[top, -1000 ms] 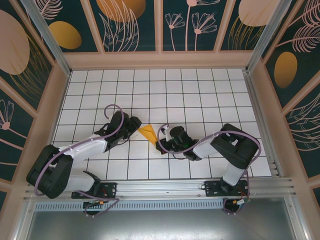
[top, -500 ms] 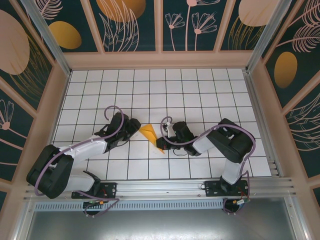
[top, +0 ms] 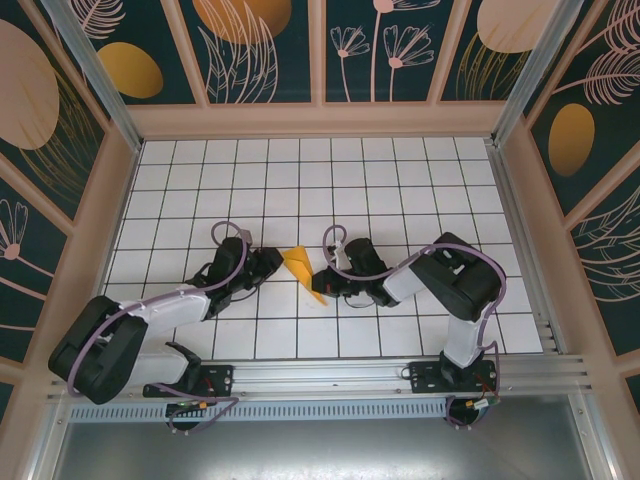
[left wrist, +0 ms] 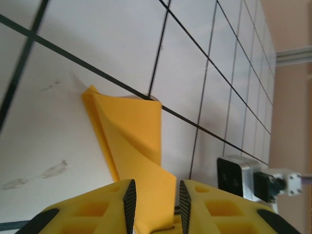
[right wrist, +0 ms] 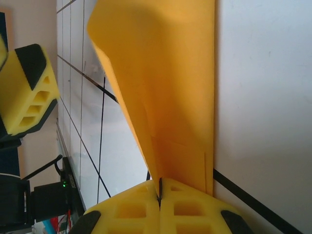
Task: Fold a paper plane with a square sheet of paper (pick it up from the middle)
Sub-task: Fold the wing for the fifth time at the center of the table.
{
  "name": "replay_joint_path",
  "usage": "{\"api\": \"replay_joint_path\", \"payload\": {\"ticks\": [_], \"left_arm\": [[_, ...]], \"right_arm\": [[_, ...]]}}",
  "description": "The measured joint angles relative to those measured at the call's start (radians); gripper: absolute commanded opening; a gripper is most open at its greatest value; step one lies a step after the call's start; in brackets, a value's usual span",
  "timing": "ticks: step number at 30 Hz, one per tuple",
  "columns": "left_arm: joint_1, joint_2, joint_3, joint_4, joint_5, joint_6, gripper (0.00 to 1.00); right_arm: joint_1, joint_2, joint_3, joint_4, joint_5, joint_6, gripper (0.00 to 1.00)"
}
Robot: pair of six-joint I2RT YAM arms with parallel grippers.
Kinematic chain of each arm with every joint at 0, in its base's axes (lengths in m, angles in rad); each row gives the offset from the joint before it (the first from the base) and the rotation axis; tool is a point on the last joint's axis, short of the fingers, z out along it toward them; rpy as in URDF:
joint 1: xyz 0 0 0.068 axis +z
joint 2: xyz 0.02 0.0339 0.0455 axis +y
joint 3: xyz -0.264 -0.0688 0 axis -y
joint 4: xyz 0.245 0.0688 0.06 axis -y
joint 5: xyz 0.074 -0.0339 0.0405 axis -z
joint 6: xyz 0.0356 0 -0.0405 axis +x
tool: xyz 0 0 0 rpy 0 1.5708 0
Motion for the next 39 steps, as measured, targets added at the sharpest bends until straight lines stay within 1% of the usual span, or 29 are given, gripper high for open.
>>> {"api": "replay_joint_path", "payload": {"ticks": [6,10,18,26,32,39], "left_arm": [[0.000,0.032,-0.026,0.108,0.058,0.000,0.32],[0.000,0.055,-0.031,0.144,0.077,-0.001,0.30],[0.000,0.063,-0.055,0.201,0.076,-0.033,0.30],[-0.001,0.066,-0.063,0.249,0.084,-0.049,0.30],[-0.023,0.111,-0.053,0.287,0.107,-0.045,0.30],[-0.067,0.209,-0.028,0.346,0.140,-0.030,0.30]], "right_arm": [[-0.002,0.002,0.003,-0.001,0.002,0.061,0.00],[-0.002,0.002,0.001,0.004,0.011,0.099,0.00],[-0.001,-0.004,-0.050,0.093,0.043,0.143,0.00],[-0.001,-0.031,-0.063,0.064,0.065,0.152,0.00],[-0.001,-0.018,-0.063,0.089,0.062,0.188,0.00],[-0.001,-0.013,-0.063,0.100,0.062,0.207,0.00]]}}
